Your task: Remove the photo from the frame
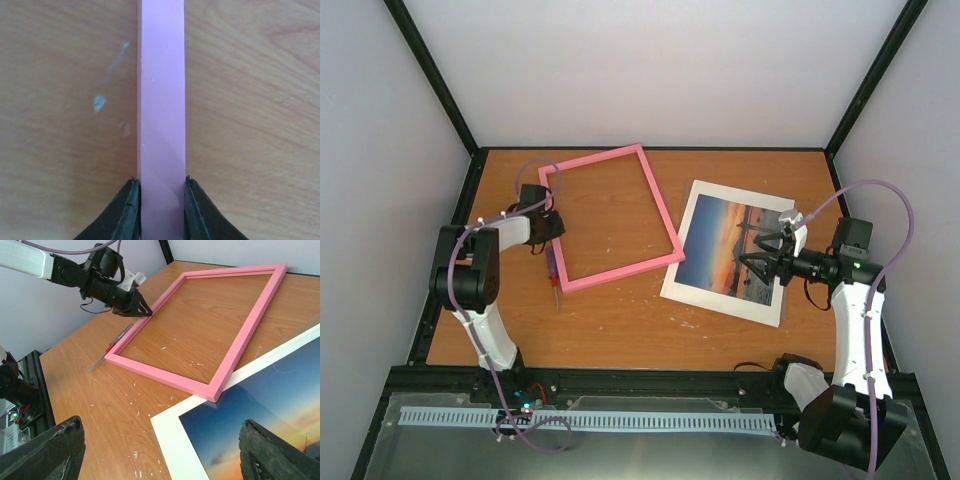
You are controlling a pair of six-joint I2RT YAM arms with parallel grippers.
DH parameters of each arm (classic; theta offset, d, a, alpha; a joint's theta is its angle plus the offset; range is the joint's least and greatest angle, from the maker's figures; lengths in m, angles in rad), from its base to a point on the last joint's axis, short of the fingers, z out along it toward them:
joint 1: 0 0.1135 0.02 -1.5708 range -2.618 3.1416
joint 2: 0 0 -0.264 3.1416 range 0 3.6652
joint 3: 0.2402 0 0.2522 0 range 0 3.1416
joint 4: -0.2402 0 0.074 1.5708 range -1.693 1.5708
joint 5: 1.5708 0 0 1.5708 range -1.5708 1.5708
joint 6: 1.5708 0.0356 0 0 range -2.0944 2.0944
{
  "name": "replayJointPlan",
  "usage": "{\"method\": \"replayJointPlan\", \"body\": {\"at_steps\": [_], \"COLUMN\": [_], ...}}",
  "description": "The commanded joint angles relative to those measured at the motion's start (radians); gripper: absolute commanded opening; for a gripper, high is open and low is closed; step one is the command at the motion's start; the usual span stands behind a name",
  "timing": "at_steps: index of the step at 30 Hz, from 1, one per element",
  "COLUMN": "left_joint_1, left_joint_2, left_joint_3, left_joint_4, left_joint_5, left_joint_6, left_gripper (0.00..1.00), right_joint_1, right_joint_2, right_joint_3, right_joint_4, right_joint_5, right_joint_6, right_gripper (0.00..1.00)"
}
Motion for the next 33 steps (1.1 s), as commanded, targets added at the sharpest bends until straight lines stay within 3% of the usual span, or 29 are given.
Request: {"method": "replayJointPlan", "body": {"at_steps": [1,15,16,19,22,28,33], "left_joint_1": [0.04,0.122,0.122,0.122,0.123,0.083,-0.107], "left_joint_2": [-0.073,-0.131,-0.122,-0.107,-0.137,-0.299,-0.426], "left_joint_3": [-0.047,-0.052,-0.043,-0.023,-0.031,-0.06,-0.03], "left_joint_4": [0.046,0.044,0.041,0.04,0.04,0.066,0.045], "left_joint_5": [0.013,-0.01,-0.007,-0.002,-0.006,0.036,0.061], "left_joint_6": [-0.01,0.036,0.037,0.031,0.018,0.002,0.047], "left_gripper": [0.01,0.02,0.05,0.32,0.45,0.5,0.51], "right_joint_1": [0.006,0.005,0.006,0.005,0.006,0.005,0.003], "right_joint_2": [-0.003,-0.002,-0.002,-0.005,-0.006,0.002,0.057], "right_joint_3": [0.012,0.007,0.008,0.007,0.006,0.019,0.101], "right_joint_4": [-0.005,0.013,0.012,0.012,0.03,0.115,0.085], "right_joint_5": [-0.024,-0.02,-0.02,-0.018,0.003,0.197,0.407], "right_joint_6": [-0.013,0.002,0.003,0.003,0.018,0.124,0.107], "right_gripper": [0.82,0.81,0.82,0.82,0.82,0.82,0.85]}}
